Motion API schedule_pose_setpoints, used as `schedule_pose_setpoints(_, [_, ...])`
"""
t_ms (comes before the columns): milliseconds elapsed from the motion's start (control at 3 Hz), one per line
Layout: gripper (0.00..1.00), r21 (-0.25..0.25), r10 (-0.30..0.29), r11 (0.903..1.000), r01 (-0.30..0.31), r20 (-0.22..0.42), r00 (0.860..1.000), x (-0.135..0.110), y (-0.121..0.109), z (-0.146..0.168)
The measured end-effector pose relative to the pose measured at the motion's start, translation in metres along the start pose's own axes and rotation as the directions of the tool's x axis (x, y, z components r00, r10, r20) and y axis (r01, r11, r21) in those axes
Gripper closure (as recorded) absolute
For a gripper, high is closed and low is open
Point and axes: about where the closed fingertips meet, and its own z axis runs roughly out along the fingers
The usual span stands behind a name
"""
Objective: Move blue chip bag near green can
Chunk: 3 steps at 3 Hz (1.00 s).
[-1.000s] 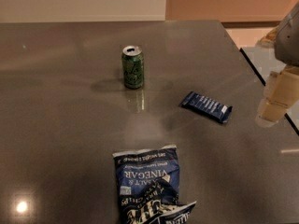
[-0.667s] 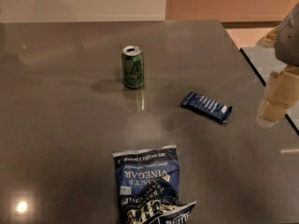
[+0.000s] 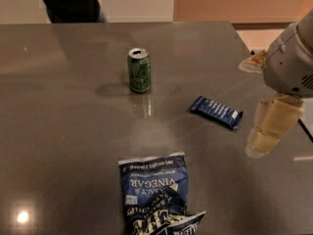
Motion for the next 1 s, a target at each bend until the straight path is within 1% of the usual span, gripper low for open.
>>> schedule_pose_setpoints(333, [0.0,-0.076,-0.038,0.9962,0.043,0.075,0.997,-0.022,0.033,0.024])
schedule_pose_setpoints(667, [0.0,-0.14,-0.057,0.9872,0.077,0.144,0.988,-0.043,0.066,0.048])
schedule_pose_setpoints(1000, [0.0,-0.185,-0.082,0.9755,0.119,0.195,0.977,-0.06,0.099,0.069])
